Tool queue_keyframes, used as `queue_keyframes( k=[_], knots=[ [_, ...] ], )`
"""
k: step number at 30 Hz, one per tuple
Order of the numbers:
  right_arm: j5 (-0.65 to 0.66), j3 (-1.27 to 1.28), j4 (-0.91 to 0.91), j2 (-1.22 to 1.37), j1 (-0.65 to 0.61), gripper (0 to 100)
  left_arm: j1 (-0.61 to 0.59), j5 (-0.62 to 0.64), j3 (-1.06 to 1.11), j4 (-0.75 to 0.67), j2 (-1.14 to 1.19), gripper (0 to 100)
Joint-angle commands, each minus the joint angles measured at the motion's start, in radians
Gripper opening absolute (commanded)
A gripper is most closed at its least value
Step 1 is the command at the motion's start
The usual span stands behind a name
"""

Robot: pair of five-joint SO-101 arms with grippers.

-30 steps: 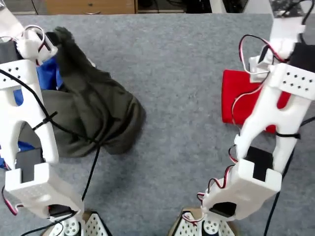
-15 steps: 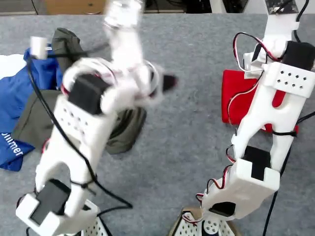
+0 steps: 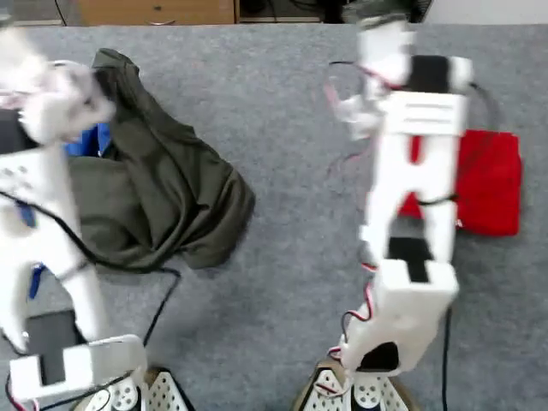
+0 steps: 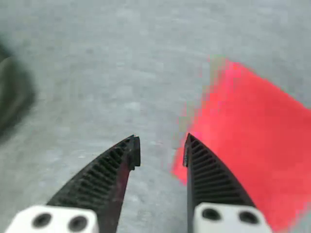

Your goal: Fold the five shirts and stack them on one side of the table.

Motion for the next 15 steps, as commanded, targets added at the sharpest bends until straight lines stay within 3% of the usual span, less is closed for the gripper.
queue_keyframes(
  k=[1, 10, 15],
  knots=[
    [0.012, -0.058, -0.018, 0.056, -0.165, 16.4, -0.193, 0.000, 0.172, -0.184, 0.051, 25],
    [0.006, -0.289, -0.058, 0.378, -0.489, 16.6, -0.362, -0.025, 0.477, -0.365, 0.117, 25],
    [0.006, -0.427, -0.084, 0.611, -0.550, 23.8, -0.399, -0.077, 0.522, -0.379, 0.122, 24]
  ],
)
